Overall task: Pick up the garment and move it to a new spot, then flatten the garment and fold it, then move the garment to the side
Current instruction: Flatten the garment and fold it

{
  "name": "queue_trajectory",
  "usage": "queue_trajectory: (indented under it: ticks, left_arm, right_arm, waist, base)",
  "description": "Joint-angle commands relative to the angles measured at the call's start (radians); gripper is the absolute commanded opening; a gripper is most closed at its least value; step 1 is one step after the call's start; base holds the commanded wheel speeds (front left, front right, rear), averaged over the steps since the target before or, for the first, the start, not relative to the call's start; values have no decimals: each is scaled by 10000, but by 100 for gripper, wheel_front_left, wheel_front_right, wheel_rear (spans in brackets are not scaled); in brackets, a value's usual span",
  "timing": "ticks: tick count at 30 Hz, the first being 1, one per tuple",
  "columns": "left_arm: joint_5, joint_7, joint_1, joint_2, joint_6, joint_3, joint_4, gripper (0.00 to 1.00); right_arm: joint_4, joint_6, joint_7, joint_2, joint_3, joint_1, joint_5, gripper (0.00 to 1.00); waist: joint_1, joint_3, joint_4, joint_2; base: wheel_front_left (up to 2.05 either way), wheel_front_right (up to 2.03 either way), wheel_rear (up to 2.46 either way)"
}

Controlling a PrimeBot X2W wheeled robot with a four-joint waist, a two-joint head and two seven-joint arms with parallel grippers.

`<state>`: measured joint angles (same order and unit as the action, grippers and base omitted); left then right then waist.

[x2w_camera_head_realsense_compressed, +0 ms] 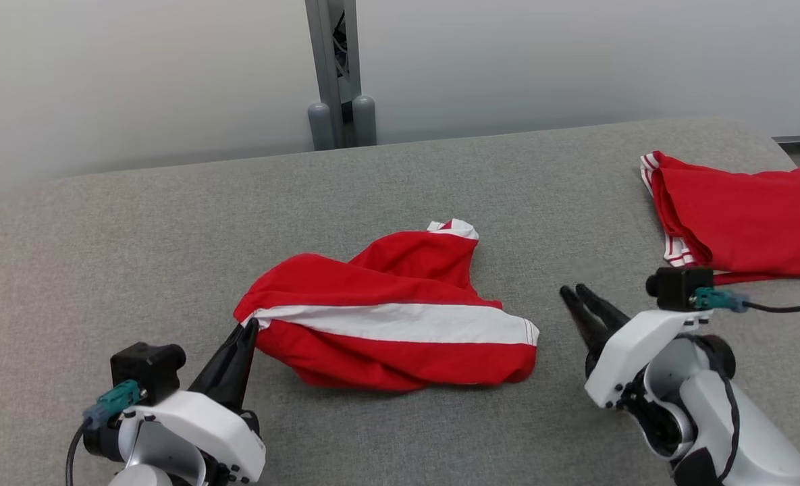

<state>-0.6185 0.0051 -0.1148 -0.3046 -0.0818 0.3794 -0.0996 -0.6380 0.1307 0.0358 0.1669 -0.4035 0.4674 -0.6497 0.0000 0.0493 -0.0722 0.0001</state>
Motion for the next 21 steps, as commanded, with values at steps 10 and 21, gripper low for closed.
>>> queue_trajectory:
  ticks: [10, 21]
  left_arm:
    - [-127, 3, 374, -16, -85, 103, 95, 0]
    - [-58, -62, 88, -47, -9, 215, -46, 0]
  right_arm:
    - [177, 0, 607, -16, -545, -788, -735, 100]
    - [-1079, 0, 769, -277, -633, -149, -1211, 100]
  waist:
    - [0, 242, 263, -1]
    - [0, 450, 517, -1]
  base:
    - [0, 0, 0]
    - [0, 0, 0]
